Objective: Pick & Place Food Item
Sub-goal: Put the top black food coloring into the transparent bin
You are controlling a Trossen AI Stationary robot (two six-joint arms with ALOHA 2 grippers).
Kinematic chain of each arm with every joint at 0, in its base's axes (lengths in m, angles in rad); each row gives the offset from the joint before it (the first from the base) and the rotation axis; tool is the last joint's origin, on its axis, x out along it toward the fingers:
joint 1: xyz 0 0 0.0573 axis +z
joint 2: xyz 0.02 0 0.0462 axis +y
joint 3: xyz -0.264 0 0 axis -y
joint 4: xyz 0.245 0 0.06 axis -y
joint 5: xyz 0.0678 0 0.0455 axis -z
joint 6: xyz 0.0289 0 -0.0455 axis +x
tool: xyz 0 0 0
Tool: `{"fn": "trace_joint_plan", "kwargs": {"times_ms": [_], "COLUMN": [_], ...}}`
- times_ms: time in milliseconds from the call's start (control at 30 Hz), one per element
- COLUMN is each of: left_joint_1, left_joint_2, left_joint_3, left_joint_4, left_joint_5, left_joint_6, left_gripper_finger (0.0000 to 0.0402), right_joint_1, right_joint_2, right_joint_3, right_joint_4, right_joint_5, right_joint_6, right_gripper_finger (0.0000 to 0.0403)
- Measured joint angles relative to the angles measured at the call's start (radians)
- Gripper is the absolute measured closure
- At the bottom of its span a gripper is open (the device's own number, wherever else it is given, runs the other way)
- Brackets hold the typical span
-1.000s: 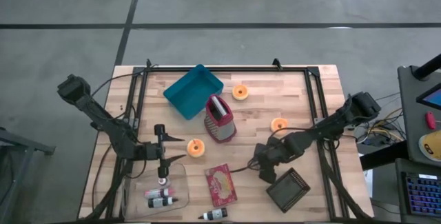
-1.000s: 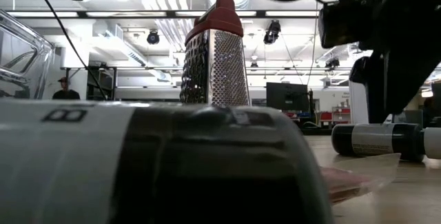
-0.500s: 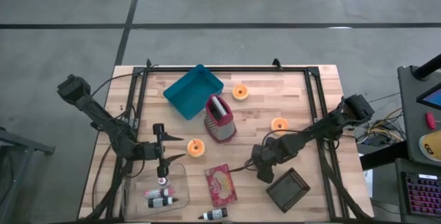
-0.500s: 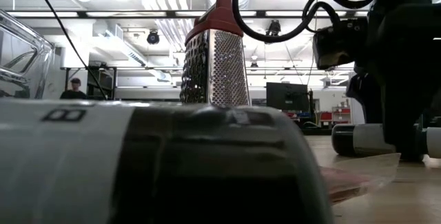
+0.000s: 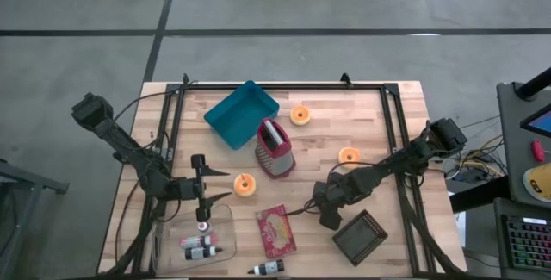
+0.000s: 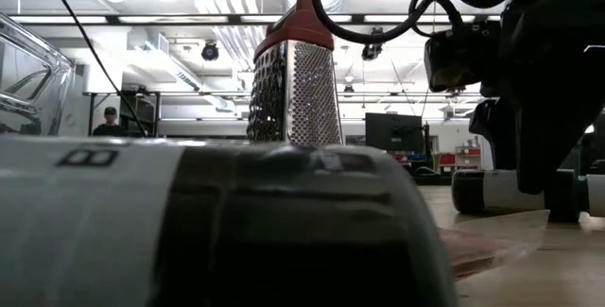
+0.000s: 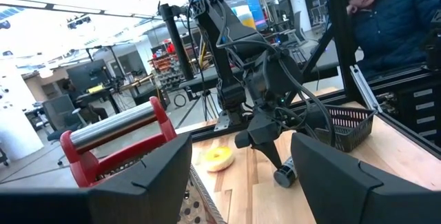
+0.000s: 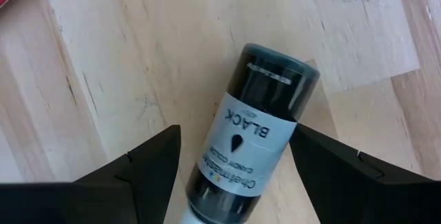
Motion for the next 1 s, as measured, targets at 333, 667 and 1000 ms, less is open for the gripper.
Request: {"fn": "trace_joint_plan", "kwargs": {"times_ms": [333,667,1000], "left_joint_1": [0.0,0.0,0.0], "left_joint_2": [0.0,0.0,0.0], "left_joint_3": [0.0,0.0,0.0], "left_joint_4": [0.0,0.0,0.0], "left_joint_5": [0.005,0.008,0.03], "left_joint_6": [-0.007,-0.003,-0.003], "left_gripper_finger": [0.0149,0.0149,0.0149], "right_joint_1": [0.0,0.0,0.0], "right_joint_2": [0.0,0.0,0.0], "right_joint_3": [0.0,0.0,-0.001], "right_joint_4": [-0.001,0.004,0.015], "right_joint_5": [0.003,0.0,-0.001], "right_joint_6": [0.002,0.004,0.016], "right_gripper_finger": [0.0138,0.0138,0.0138]}}
